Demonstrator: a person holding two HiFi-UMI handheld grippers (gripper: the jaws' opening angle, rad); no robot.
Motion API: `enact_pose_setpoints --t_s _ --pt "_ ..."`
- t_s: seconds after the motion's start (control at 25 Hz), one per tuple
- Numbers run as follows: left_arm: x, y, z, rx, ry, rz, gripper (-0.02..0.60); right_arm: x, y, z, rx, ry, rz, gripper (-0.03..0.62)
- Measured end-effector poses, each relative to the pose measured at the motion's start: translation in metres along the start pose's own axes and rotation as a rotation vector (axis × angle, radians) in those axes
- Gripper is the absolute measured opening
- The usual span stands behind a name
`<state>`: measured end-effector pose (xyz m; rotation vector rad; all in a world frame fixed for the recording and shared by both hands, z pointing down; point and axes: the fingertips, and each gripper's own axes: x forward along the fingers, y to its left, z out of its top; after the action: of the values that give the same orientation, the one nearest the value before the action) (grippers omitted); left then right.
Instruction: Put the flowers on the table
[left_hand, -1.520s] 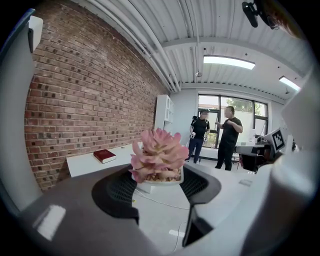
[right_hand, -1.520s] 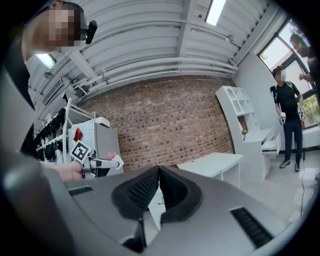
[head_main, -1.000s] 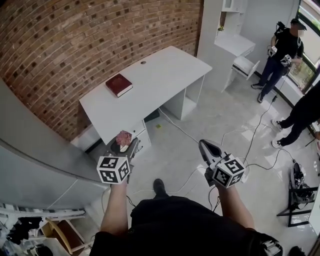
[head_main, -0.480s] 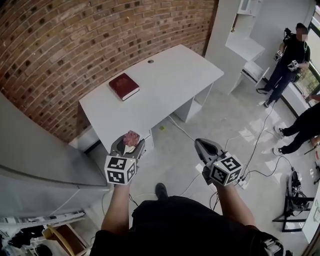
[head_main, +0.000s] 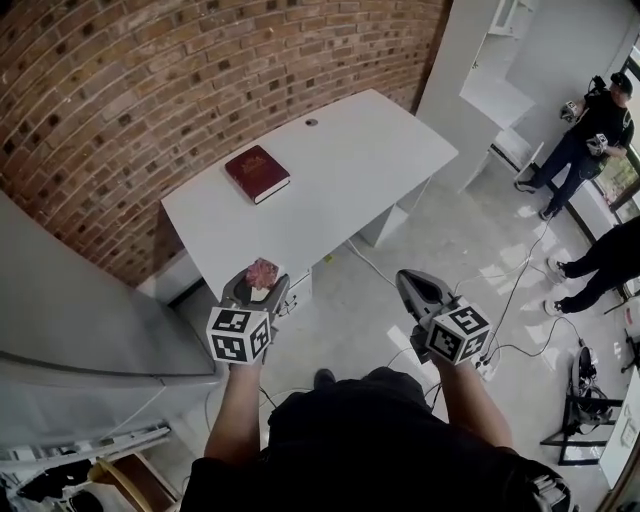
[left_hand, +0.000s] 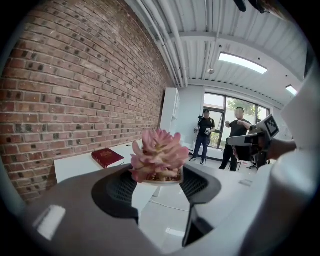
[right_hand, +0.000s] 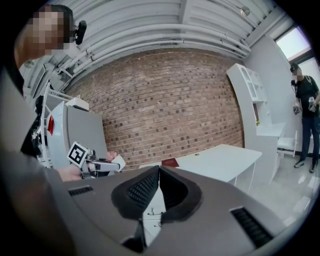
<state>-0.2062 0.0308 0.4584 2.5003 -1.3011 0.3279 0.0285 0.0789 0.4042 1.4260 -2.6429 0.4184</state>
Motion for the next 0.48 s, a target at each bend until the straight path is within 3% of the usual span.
enact_pose_setpoints --t_s 0.2,0.48 --pt "0.002 0.021 -0.011 -0.033 0.024 0.034 0.265 0.017 -0.015 0.001 0.012 0.003 -0.006 0.012" --pt "0.023 0.039 -0.001 -0.041 0.030 0.084 0.265 0.060 -0.036 -0.003 0.036 0.018 0.066 0.012"
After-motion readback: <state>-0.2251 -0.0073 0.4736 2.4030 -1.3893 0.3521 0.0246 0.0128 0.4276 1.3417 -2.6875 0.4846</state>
